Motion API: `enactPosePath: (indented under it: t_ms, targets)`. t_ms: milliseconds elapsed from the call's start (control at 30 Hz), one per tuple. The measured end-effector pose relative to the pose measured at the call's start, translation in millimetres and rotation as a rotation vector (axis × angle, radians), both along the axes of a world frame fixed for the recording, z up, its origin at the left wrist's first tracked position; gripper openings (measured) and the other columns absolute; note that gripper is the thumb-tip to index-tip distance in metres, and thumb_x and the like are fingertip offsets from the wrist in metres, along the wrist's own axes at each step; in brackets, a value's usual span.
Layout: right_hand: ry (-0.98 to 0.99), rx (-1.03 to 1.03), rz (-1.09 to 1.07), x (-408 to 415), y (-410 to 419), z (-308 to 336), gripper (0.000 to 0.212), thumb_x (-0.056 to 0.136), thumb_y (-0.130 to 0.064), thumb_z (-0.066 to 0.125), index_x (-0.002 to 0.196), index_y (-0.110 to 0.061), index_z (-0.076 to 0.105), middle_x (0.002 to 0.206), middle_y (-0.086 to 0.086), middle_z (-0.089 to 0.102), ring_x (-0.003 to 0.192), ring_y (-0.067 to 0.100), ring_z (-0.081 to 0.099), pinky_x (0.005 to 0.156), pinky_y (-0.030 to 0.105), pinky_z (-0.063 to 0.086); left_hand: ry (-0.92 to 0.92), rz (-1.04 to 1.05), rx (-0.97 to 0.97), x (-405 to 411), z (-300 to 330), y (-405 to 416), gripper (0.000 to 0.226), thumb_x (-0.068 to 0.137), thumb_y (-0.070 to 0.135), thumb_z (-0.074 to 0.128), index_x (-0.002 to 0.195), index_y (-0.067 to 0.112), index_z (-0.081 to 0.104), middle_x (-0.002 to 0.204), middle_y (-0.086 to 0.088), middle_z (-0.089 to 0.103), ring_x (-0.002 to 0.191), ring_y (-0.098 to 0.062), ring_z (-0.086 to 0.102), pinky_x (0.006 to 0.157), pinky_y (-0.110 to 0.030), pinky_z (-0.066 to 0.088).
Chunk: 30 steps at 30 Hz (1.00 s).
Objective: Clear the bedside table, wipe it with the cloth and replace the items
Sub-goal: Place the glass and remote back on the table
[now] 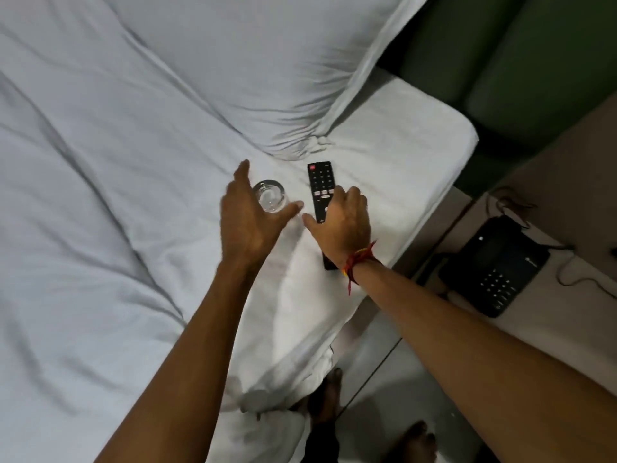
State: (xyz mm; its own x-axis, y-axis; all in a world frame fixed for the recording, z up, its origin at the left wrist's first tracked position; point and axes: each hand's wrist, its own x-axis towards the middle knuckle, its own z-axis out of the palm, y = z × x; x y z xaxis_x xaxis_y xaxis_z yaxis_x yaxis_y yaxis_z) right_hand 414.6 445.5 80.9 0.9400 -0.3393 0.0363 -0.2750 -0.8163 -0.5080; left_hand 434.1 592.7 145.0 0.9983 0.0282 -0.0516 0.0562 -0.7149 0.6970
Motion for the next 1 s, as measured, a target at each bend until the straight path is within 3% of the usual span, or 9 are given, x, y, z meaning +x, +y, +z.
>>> enactPosePath:
  t_ms: [100,167,367,533,633,767,867,933,1000]
  targets:
    - [0.005,-0.050,-0.042,0.1,1.6,-6.6,0.054,0.074,-0.045,0.072,0.107,-0.003,0.062,0.105,0.017,0.062,0.098,0.035,0.058,0.080,0.045,0.054,0.070,0.026,-0.105,-8.9,-15.0,2.1,0.098,0.065,0.038,0.093,0.147,0.021,0.042,0.126,0.006,0.065,0.114,-0.012,0.062,0.090,-0.009,0.043]
    - [0.007,-0.022,-0.061,1.2,-0.4,-7.7,0.048,0.075,-0.040,0.072,0.104,-0.003,0.063,0.103,0.016,0.063,0.097,0.035,0.059,0.077,0.045,0.056,0.030,0.075,-0.141,-12.3,-18.6,-1.7,0.080,0.066,0.031,0.092,0.134,0.021,0.051,0.109,0.015,0.064,0.100,-0.008,0.063,0.075,0.000,0.040]
    - [-0.049,0.107,-0.204,-5.1,-36.7,-1.4,0.040,0.075,-0.038,0.071,0.101,-0.009,0.062,0.101,0.011,0.059,0.097,0.029,0.056,0.076,0.043,0.056,-0.114,0.120,-0.168,-15.9,-9.9,-28.3,0.068,0.068,0.036,0.091,0.122,0.017,0.055,0.101,0.014,0.063,0.087,0.005,0.057,0.071,0.001,0.039]
    - [-0.095,0.138,-0.401,-33.2,-135.5,-0.8,0.038,0.071,-0.041,0.065,0.095,-0.011,0.063,0.098,0.009,0.061,0.096,0.029,0.056,0.077,0.040,0.053,-0.168,0.050,-0.226,-19.4,-0.2,-116.1,0.067,0.066,0.044,0.090,0.116,0.016,0.056,0.098,0.011,0.069,0.080,-0.003,0.061,0.080,-0.025,0.053]
    - [-0.061,0.125,-0.483,-59.2,-193.9,-11.4,0.051,0.068,-0.052,0.054,0.100,-0.013,0.063,0.101,0.008,0.064,0.100,0.027,0.056,0.080,0.035,0.051,-0.192,-0.050,-0.292,-33.4,2.9,-179.2,0.065,0.067,0.042,0.091,0.113,0.014,0.055,0.091,0.012,0.067,0.076,0.000,0.060,0.076,-0.024,0.054]
    - [0.003,0.089,-0.659,-136.3,-288.3,-35.3,0.062,0.069,-0.059,0.048,0.112,-0.016,0.063,0.105,0.007,0.067,0.099,0.027,0.058,0.079,0.033,0.044,-0.105,-0.278,-0.325,-83.1,-9.1,-289.5,0.064,0.067,0.041,0.091,0.115,0.017,0.058,0.090,0.016,0.066,0.078,0.012,0.063,0.074,-0.010,0.051]
    - [0.075,0.114,-0.779,-201.9,-333.2,-48.0,0.054,0.071,-0.056,0.052,0.105,-0.016,0.063,0.105,0.008,0.063,0.098,0.027,0.054,0.075,0.032,0.039,-0.016,-0.429,-0.305,-128.5,-34.8,-354.7,0.070,0.065,0.043,0.091,0.122,0.022,0.057,0.104,0.012,0.070,0.088,-0.001,0.069,0.080,-0.014,0.056]
    - [0.104,0.133,-0.878,-248.0,-358.9,-54.5,0.047,0.075,-0.049,0.063,0.107,-0.014,0.063,0.107,0.011,0.061,0.100,0.029,0.054,0.076,0.034,0.044,0.061,-0.508,-0.280,-163.4,-57.1,-394.2,0.073,0.066,0.040,0.092,0.126,0.022,0.056,0.108,0.012,0.068,0.094,-0.002,0.066,0.081,-0.009,0.053]
    - [0.135,0.153,-0.966,-286.8,-376.0,-62.6,0.047,0.077,-0.042,0.071,0.112,-0.012,0.064,0.110,0.013,0.058,0.103,0.031,0.056,0.078,0.038,0.051,0.125,-0.577,-0.216,-192.0,-83.3,-422.9,0.073,0.066,0.040,0.092,0.127,0.023,0.055,0.108,0.011,0.068,0.096,-0.004,0.065,0.084,-0.013,0.054]
